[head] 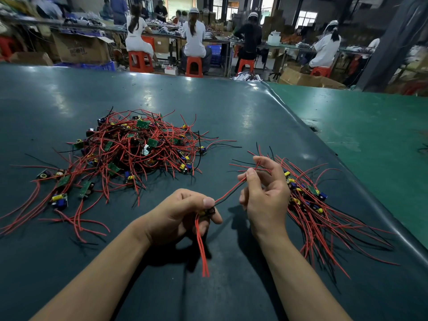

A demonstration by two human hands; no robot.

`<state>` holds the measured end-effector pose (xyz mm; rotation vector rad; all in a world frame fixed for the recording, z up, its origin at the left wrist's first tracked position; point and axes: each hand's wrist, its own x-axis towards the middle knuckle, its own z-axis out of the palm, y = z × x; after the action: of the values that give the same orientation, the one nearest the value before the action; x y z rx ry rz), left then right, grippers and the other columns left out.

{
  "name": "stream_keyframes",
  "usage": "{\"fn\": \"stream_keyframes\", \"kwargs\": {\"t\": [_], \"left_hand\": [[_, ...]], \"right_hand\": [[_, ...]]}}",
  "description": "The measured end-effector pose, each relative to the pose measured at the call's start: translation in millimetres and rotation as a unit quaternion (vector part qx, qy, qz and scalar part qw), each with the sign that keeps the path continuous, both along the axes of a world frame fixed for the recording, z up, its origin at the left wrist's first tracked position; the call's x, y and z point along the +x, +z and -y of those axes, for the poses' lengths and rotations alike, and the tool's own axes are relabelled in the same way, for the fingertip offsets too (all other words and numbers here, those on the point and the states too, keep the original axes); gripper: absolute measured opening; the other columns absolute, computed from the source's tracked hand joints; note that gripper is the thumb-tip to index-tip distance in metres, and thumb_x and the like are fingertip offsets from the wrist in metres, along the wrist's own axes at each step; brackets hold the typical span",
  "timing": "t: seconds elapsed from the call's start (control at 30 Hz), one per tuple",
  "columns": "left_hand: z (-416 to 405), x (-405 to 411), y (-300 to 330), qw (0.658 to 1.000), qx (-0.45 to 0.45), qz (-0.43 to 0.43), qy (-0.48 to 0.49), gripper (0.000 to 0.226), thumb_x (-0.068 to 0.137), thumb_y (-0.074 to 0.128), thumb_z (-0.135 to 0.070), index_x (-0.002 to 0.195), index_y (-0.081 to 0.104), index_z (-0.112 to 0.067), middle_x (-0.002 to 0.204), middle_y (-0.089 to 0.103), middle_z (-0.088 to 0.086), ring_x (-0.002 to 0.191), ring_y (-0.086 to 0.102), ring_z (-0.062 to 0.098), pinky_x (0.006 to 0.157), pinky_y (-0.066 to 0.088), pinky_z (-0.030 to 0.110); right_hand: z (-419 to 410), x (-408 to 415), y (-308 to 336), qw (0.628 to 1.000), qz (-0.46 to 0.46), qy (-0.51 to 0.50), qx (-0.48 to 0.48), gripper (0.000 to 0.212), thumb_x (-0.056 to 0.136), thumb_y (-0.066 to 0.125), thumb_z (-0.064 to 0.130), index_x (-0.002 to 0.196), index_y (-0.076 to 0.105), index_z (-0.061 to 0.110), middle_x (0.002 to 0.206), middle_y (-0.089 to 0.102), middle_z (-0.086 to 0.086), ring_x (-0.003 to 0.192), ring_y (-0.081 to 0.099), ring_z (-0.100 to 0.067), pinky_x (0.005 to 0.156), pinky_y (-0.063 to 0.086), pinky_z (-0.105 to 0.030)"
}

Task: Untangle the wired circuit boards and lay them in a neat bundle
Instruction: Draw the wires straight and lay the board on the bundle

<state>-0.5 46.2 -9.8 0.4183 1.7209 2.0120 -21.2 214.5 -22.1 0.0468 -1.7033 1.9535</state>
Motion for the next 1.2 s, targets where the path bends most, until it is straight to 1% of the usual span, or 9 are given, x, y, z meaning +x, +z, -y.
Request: {"fn": "stream_keyframes", "kwargs": {"t": [0.17,0.37,0.47,0.77,0.87,0.9,0.97,1.07,1.2], "left_hand": [[1,0,1,1.000,0.005,-0.006,-0.003,0.028,0.068,0.064,-0.031,0.062,0.074,-0.005,0.042,0.054,0.006,0.036,0.048,0.011,0.045,0.031,0.023],[1,1,0,1.000,0.023,-0.007,-0.004,0.027,0.076,0.054,-0.016,0.060,0.072,-0.004,0.046,0.061,0.004,0.035,0.050,0.009,0.043,0.035,0.017],[1,1,0,1.000,0.024,-0.012,-0.009,0.021,0.071,0.063,-0.019,0.060,0.072,-0.003,0.049,0.063,0.005,0.036,0.052,0.009,0.042,0.036,0.016],[-1,1,0,1.000,-0.013,-0.019,0.005,0.025,0.076,0.063,-0.026,0.065,0.074,-0.006,0.044,0.056,0.004,0.039,0.049,0.010,0.046,0.032,0.021],[-3,0,-2,0.998,0.000,-0.013,0.056,0.026,0.081,0.061,-0.024,0.069,0.075,-0.005,0.047,0.055,0.007,0.042,0.047,0.012,0.047,0.033,0.021],[-4,0,-2,0.997,0.007,-0.008,0.073,0.024,0.082,0.065,-0.024,0.072,0.075,-0.004,0.049,0.056,0.008,0.042,0.047,0.012,0.046,0.034,0.020],[-5,-1,-2,0.996,0.025,0.008,0.089,0.030,0.080,0.061,-0.027,0.078,0.071,0.002,0.053,0.060,0.005,0.043,0.048,0.010,0.044,0.037,0.017],[-5,0,0,0.996,0.041,0.015,0.078,0.031,0.083,0.054,-0.027,0.074,0.073,-0.004,0.061,0.067,0.004,0.043,0.052,0.008,0.044,0.040,0.018],[-5,3,3,0.997,0.032,0.020,0.062,0.032,0.083,0.052,-0.025,0.072,0.069,-0.001,0.052,0.063,0.003,0.036,0.050,0.008,0.039,0.037,0.015]], "right_hand": [[-1,-1,1,0.999,0.013,-0.002,-0.033,0.014,0.097,0.056,0.005,0.094,0.059,0.019,0.068,0.070,-0.006,0.029,0.042,-0.013,0.034,0.032,-0.017],[-5,-3,0,0.998,0.032,0.016,-0.059,0.010,0.099,0.056,0.013,0.092,0.048,0.013,0.067,0.071,-0.007,0.031,0.044,-0.012,0.032,0.031,-0.017],[-6,-2,1,0.997,0.026,0.029,-0.063,0.012,0.099,0.056,0.013,0.094,0.046,0.015,0.063,0.069,-0.008,0.030,0.044,-0.013,0.033,0.030,-0.017],[-7,-1,-5,0.997,0.023,-0.067,0.036,0.024,0.097,0.055,0.015,0.081,0.043,0.028,0.061,0.067,-0.011,0.030,0.046,-0.020,0.037,0.034,-0.023],[-5,-3,2,0.991,0.100,0.049,-0.074,0.012,0.101,0.052,0.028,0.095,0.048,0.018,0.059,0.066,-0.008,0.031,0.048,-0.016,0.033,0.032,-0.018],[-4,-3,5,0.977,0.147,0.109,-0.106,0.024,0.099,0.051,0.039,0.099,0.052,0.016,0.056,0.065,-0.008,0.031,0.048,-0.015,0.032,0.032,-0.016],[-2,0,7,0.942,0.227,0.233,-0.084,0.049,0.087,0.052,0.058,0.101,0.063,0.012,0.052,0.060,-0.005,0.033,0.047,-0.012,0.032,0.029,-0.014],[2,10,4,0.897,0.229,0.379,-0.019,0.041,0.074,0.068,0.050,0.094,0.075,0.015,0.058,0.057,0.001,0.040,0.043,-0.005,0.035,0.028,-0.014],[1,10,1,0.895,0.202,0.396,-0.032,0.030,0.074,0.070,0.038,0.099,0.079,0.023,0.055,0.048,-0.001,0.043,0.032,-0.005,0.040,0.023,-0.016]]}}
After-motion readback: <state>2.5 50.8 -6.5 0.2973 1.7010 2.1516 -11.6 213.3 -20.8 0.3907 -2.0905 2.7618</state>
